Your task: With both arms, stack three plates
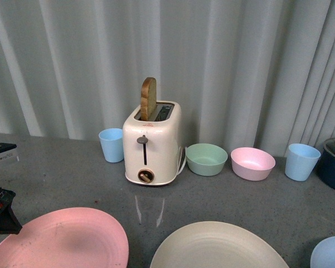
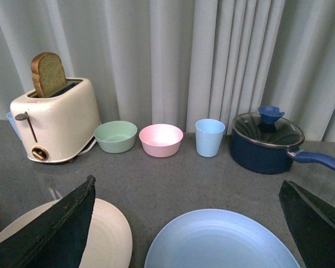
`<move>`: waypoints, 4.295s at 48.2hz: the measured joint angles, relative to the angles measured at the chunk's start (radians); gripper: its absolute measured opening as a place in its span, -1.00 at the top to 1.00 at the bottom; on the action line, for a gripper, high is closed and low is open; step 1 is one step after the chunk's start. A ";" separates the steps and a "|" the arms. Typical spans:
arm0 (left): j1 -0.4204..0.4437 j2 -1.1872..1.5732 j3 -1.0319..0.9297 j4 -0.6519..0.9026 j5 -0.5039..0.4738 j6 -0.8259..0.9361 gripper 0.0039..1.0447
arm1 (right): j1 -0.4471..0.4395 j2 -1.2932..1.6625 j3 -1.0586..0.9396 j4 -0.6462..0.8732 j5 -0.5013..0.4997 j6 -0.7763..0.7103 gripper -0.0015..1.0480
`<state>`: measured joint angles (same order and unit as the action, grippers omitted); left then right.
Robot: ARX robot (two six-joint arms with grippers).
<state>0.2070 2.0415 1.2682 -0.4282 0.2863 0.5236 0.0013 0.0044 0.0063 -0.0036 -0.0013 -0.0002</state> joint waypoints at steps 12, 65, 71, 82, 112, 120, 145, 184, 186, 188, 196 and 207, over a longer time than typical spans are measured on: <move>-0.013 0.054 0.000 0.043 -0.005 -0.001 -0.87 | 0.000 0.000 0.000 0.000 0.000 0.000 -0.86; -0.030 0.149 -0.042 0.149 -0.068 0.016 -0.07 | 0.000 0.000 0.000 0.000 0.000 0.000 -0.86; -0.029 0.149 -0.043 0.151 -0.069 0.020 0.44 | 0.000 0.000 0.000 0.000 0.000 0.000 -0.86; -0.026 0.144 -0.039 0.151 -0.033 0.002 0.91 | 0.000 0.000 0.000 0.000 0.000 0.000 -0.86; 0.047 0.072 0.059 0.005 0.020 0.007 0.94 | 0.000 0.000 0.000 0.000 0.000 0.000 -0.86; 0.090 0.023 0.115 -0.076 0.090 -0.016 0.94 | 0.000 0.000 0.000 0.000 0.000 0.000 -0.86; -0.047 -0.174 0.053 -0.133 0.219 -0.202 0.94 | 0.000 0.000 0.000 0.000 0.000 0.000 -0.86; -0.639 -0.021 0.095 0.012 0.063 -0.484 0.94 | 0.000 0.000 0.000 0.000 0.000 0.000 -0.86; -0.646 0.006 0.127 0.008 0.056 -0.488 0.94 | 0.000 0.000 0.000 0.000 0.000 0.000 -0.86; -0.650 0.028 0.153 0.002 0.054 -0.490 0.94 | 0.000 0.000 0.000 0.000 0.000 0.000 -0.86; -0.655 0.117 0.246 -0.017 0.045 -0.495 0.94 | 0.000 0.000 0.000 0.000 0.000 0.000 -0.86; -0.638 0.181 0.323 -0.047 0.042 -0.491 0.94 | 0.000 0.000 0.000 0.000 0.000 0.000 -0.86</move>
<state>-0.4313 2.2223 1.5909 -0.4747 0.3279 0.0326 0.0013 0.0044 0.0063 -0.0036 -0.0013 -0.0002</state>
